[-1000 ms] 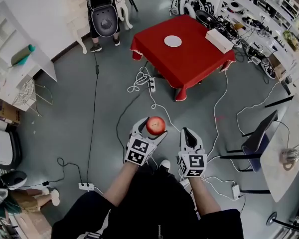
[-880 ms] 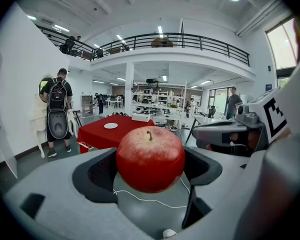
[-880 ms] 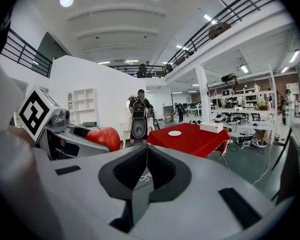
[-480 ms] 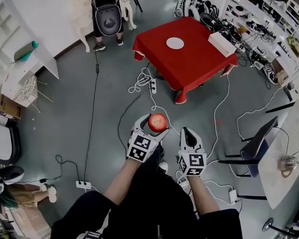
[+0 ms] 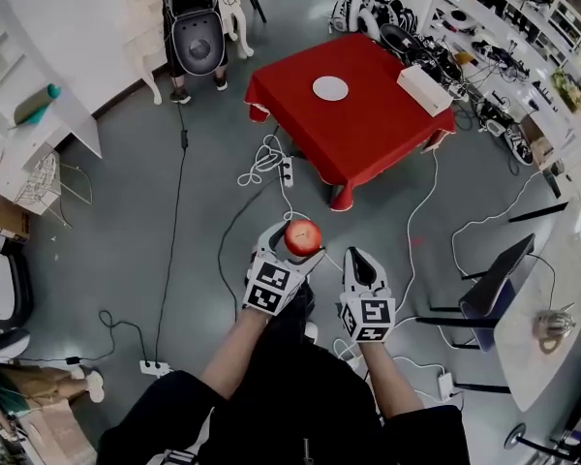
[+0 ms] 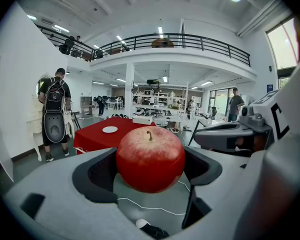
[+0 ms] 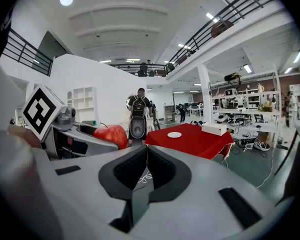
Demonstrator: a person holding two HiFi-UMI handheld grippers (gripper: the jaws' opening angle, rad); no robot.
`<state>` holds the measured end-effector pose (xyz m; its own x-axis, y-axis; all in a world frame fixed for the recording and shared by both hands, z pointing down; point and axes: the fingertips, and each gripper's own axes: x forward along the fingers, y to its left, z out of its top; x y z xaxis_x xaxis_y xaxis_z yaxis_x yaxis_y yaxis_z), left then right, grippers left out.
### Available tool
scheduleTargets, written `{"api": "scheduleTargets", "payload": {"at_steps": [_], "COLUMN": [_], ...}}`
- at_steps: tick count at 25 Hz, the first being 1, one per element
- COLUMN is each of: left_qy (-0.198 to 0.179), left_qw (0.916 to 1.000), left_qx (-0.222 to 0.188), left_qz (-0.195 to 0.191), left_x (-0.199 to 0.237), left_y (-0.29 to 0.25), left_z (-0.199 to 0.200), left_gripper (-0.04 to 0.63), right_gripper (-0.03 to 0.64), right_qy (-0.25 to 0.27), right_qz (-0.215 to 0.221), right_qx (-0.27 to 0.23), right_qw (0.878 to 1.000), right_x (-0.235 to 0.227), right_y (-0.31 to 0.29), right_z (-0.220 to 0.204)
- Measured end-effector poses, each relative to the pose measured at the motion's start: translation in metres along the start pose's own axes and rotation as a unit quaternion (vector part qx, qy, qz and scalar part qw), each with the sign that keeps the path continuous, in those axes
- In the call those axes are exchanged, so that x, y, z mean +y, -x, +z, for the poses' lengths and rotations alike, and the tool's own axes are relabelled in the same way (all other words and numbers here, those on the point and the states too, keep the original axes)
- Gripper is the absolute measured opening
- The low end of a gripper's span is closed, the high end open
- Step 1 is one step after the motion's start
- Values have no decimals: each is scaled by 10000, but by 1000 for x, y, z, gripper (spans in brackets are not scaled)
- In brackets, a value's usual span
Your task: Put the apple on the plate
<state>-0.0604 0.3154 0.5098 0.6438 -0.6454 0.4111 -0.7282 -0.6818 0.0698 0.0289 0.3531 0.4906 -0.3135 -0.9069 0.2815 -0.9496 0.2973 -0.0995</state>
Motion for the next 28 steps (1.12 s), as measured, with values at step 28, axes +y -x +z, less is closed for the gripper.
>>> {"api": "scheduleTargets", "payload": {"at_steps": [28], "left_qy": [-145], "left_qw": [9985], "left_qx": [177], "left_qz": [-499], "left_x": [149], "left_y": [-164], "left_z": [79], "left_gripper": [405], "right_gripper": [11], "right_qy": [-74], "right_qz": [-372], "right_qx": [232], "right_qw": [9990], "right_x": [-79], "right_y": [-210], "right_z": [70]}}
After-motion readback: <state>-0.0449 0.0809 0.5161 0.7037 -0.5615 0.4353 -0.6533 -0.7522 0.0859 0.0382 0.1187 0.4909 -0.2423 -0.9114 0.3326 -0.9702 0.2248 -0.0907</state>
